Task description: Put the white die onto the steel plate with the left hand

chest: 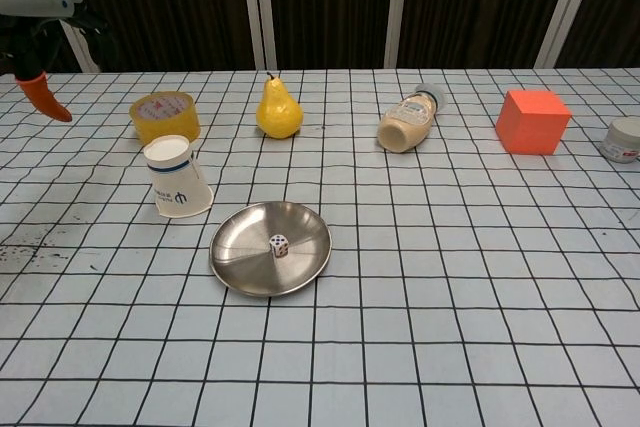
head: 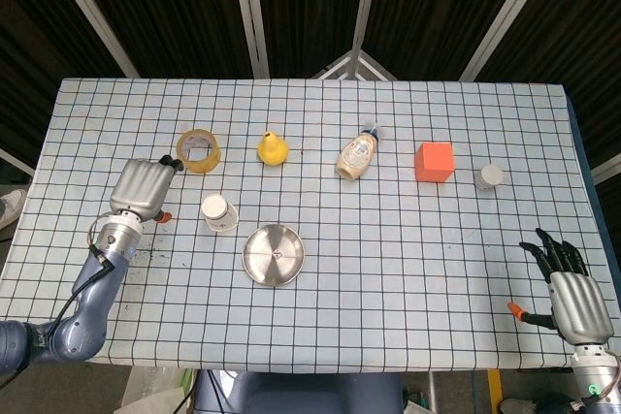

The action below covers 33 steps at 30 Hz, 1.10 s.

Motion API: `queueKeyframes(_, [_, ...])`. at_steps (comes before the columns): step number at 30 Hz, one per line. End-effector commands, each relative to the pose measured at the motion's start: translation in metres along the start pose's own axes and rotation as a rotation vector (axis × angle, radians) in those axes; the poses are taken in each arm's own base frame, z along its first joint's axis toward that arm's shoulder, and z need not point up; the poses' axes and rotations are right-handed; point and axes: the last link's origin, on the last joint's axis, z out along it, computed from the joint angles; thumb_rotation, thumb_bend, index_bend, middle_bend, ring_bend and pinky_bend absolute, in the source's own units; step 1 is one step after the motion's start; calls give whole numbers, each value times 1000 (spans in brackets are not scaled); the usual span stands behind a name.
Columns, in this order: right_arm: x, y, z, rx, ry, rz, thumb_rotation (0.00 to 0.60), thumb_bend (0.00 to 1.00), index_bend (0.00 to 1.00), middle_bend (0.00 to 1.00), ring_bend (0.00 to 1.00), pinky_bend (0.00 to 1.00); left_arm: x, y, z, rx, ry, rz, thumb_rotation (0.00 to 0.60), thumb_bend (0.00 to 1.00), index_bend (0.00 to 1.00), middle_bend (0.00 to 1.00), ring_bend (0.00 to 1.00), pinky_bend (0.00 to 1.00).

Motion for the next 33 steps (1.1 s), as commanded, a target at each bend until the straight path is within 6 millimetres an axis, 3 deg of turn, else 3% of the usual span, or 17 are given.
queueKeyframes(1, [-1, 0, 0, 0, -4, 0, 600, 143, 199, 33, 97, 0, -10, 8, 10, -10, -5, 1, 600, 210, 254, 229, 579, 712])
queueKeyframes(11, [-1, 2, 1, -8, -7, 1, 600, 143, 198, 33, 97, 0, -39, 40, 25, -75, -44, 40, 600, 210, 311, 269, 605, 712])
queueKeyframes(24, [-2, 3, 1, -10, -15, 3, 600, 143, 199, 33, 97, 0, -38, 70, 32, -100, -13, 58, 600, 210, 304, 242, 605, 709])
queueKeyframes(33, [0, 5, 0, -15, -12, 4, 600, 144, 198, 33, 97, 0, -50, 79, 36, -106, -42, 80, 600, 277, 294, 258, 624, 709])
